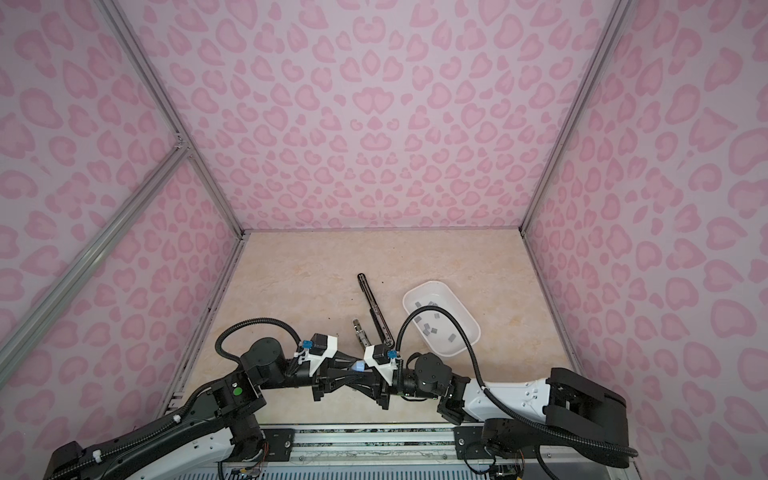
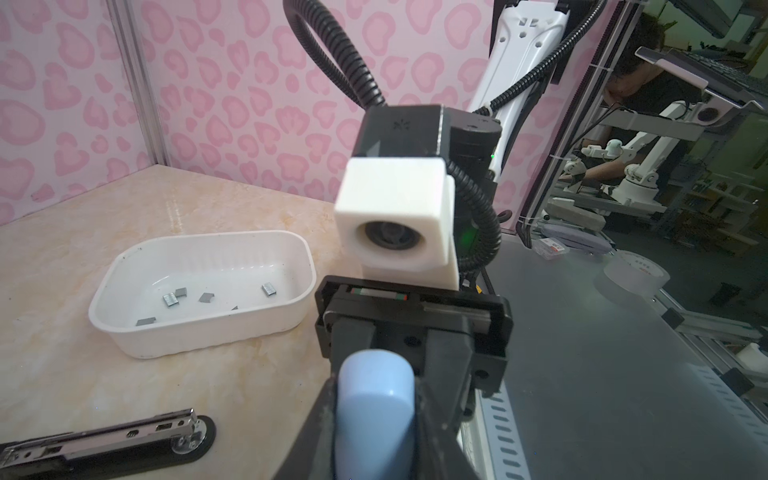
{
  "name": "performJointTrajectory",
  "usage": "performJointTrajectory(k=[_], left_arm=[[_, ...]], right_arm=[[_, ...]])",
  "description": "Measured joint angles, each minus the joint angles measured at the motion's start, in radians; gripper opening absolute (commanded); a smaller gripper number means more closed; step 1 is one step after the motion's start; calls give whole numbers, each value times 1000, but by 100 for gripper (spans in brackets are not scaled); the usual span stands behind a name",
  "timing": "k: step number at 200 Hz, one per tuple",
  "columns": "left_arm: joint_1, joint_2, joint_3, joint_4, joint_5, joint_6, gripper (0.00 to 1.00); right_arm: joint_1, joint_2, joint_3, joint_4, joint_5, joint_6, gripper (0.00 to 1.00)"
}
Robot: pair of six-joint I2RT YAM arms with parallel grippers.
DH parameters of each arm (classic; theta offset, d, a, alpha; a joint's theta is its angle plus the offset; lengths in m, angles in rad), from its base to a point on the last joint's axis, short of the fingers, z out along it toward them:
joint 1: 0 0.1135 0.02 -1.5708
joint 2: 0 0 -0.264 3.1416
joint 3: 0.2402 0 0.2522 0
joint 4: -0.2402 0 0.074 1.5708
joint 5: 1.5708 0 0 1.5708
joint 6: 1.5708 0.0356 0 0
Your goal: Load the staples into the stapler
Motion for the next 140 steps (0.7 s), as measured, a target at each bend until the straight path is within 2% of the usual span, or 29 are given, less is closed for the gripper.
performJointTrajectory(k=[11,36,57,74,79,108,122,140], left_arm=[[-1,-15,-6,2,-24,-7,61],[-2,-85,-45,5,-133,-25,72],[-2,-180,-90,5,-291,-43,85],[-1,-285,-132,-9,-505,-80,100],[-1,-309,-142,-10,-575,-92,97],[20,-420,-180,-101,-1007,-201,97],[42,-441,-182,-174,-1160,-262,97],[68,-444,-182,-230,-1287,-333,97]], right_arm=[[1,-4,4,-11,22,0,14],[1,-16,24,-82,101,9,12],[1,-10,71,-187,204,30,10],[5,31,142,-297,301,68,9],[6,45,162,-327,328,79,8],[14,225,329,-520,444,161,2],[14,355,454,-624,486,196,0],[12,507,602,-748,525,234,0]])
